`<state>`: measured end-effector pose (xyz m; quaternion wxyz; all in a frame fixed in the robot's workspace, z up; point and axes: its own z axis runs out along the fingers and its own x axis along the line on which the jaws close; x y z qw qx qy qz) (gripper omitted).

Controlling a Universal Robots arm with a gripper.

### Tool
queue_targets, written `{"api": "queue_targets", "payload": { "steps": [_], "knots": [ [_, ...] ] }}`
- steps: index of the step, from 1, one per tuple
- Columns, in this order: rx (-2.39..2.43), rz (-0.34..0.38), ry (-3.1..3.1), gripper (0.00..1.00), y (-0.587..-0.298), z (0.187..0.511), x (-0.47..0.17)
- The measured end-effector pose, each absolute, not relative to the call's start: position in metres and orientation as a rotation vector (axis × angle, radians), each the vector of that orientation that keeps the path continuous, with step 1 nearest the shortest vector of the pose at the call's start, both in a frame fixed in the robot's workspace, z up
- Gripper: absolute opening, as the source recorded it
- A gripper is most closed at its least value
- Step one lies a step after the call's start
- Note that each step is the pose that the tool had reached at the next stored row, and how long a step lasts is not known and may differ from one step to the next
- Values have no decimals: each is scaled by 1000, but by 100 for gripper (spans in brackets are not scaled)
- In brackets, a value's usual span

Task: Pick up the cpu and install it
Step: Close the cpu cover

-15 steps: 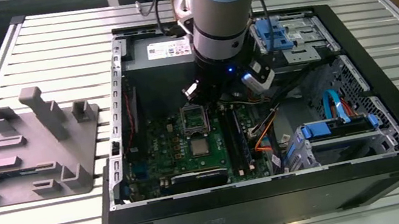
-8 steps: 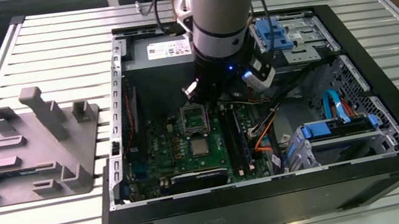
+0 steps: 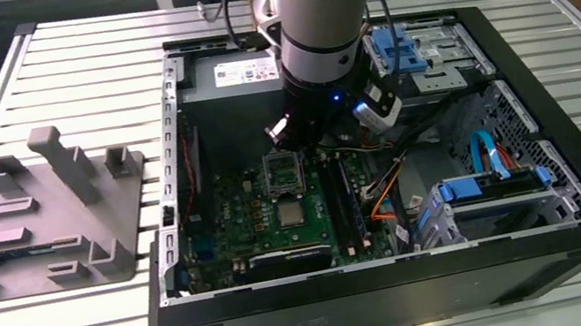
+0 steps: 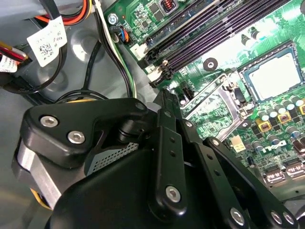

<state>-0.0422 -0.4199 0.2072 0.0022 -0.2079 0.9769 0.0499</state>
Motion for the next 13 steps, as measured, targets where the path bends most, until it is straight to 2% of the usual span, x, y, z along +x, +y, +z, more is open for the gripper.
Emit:
{"api": "queue_targets", "payload": {
  "steps": [13],
  "knots": [
    [-768, 157, 3042, 11, -420, 213, -42]
  ]
}}
